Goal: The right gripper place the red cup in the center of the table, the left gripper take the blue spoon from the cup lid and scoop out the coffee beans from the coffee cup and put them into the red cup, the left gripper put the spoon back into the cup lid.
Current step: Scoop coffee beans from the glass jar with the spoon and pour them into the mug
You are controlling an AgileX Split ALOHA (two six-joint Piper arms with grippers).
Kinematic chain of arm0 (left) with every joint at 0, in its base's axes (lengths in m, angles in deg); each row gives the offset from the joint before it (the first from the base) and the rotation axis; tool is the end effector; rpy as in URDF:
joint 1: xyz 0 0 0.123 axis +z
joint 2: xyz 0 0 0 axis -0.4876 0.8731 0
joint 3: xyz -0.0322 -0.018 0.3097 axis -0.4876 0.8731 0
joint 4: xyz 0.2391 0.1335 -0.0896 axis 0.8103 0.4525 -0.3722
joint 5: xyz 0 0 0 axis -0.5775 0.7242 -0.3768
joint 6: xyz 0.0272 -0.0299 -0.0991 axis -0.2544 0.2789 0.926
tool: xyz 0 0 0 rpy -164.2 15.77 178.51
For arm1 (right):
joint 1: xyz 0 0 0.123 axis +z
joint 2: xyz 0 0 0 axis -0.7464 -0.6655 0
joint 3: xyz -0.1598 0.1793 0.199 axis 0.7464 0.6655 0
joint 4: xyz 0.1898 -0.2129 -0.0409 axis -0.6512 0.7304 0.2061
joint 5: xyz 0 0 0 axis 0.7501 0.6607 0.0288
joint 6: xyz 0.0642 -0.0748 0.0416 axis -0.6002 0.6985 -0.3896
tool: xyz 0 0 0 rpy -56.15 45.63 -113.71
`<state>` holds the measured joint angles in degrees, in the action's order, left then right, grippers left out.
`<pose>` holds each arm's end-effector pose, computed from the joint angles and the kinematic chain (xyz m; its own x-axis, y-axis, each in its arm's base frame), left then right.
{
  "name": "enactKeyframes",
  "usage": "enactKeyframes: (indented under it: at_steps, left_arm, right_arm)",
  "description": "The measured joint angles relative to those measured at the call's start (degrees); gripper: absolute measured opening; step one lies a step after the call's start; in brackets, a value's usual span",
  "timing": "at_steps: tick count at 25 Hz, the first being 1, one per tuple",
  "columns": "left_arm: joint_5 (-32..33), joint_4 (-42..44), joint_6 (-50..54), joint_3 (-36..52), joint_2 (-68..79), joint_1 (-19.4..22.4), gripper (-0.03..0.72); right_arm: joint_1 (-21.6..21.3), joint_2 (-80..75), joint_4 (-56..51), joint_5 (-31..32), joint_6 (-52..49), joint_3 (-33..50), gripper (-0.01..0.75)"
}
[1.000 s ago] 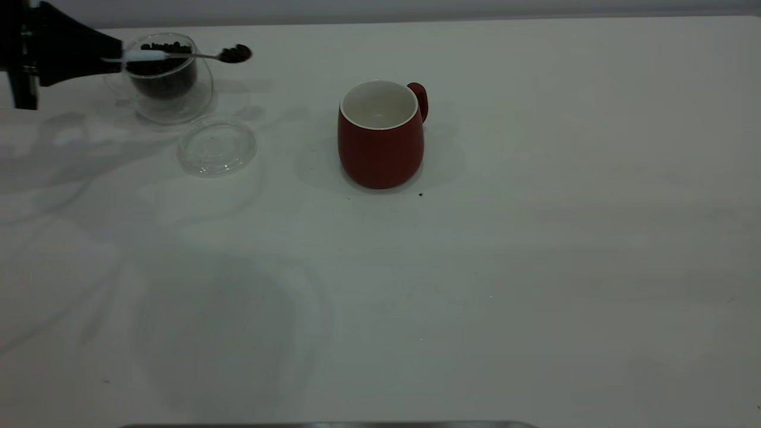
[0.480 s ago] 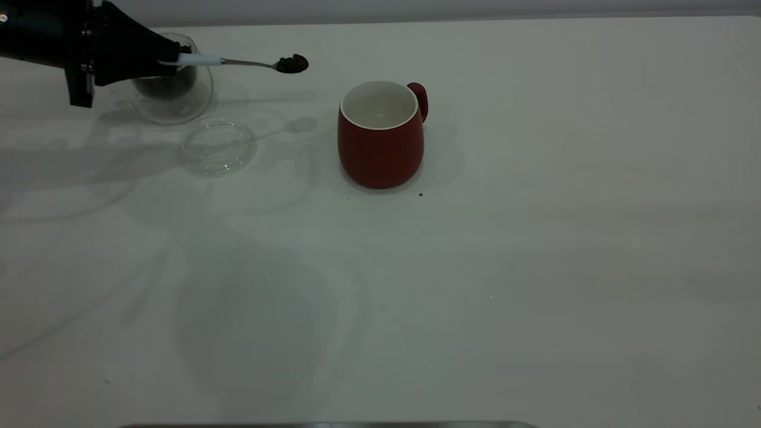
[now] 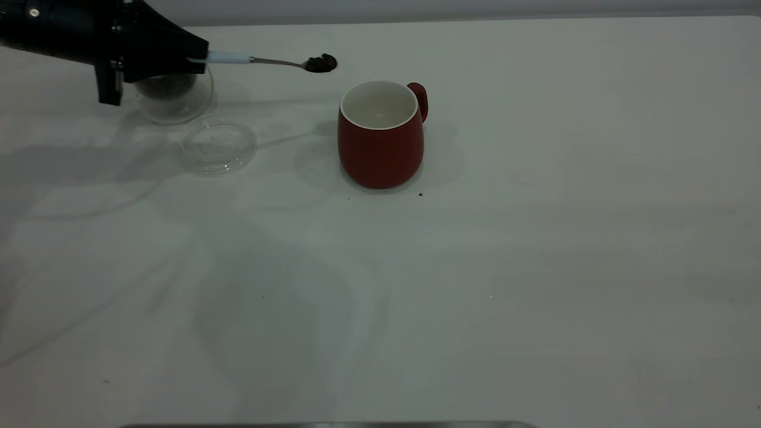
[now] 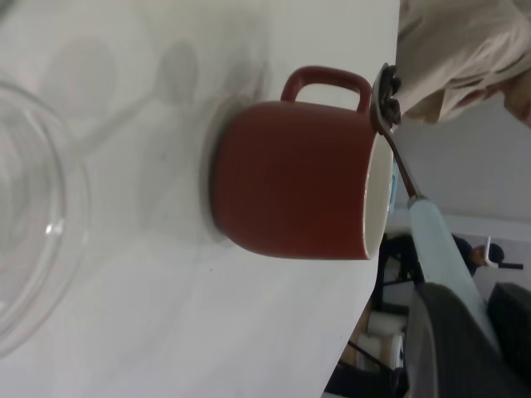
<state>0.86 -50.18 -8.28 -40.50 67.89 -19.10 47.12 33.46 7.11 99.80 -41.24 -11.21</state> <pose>0.4924 -0.0078 0.0175 -0.9726 -0.2112 -0.0969 -0.0178 0.4834 -0.8752 0.0116 -0.0094 0.2713 -0.5340 -0.0230 -0.8452 0.0746 0.9945 -0.0742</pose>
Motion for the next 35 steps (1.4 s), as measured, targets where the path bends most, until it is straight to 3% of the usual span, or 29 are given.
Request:
enactKeyframes:
  at_steps: [21,35]
  left_arm:
    - [0.1,0.2,-0.2,0.0,0.0,-6.3,0.122]
    - [0.1,0.3,-18.2,0.0,0.0,-6.6,0.122]
  right_arm:
    - [0.0,0.0,0.0,0.0,0.0,0.0,0.243]
    - [0.0,0.0,0.0,0.0,0.0,0.0,0.243]
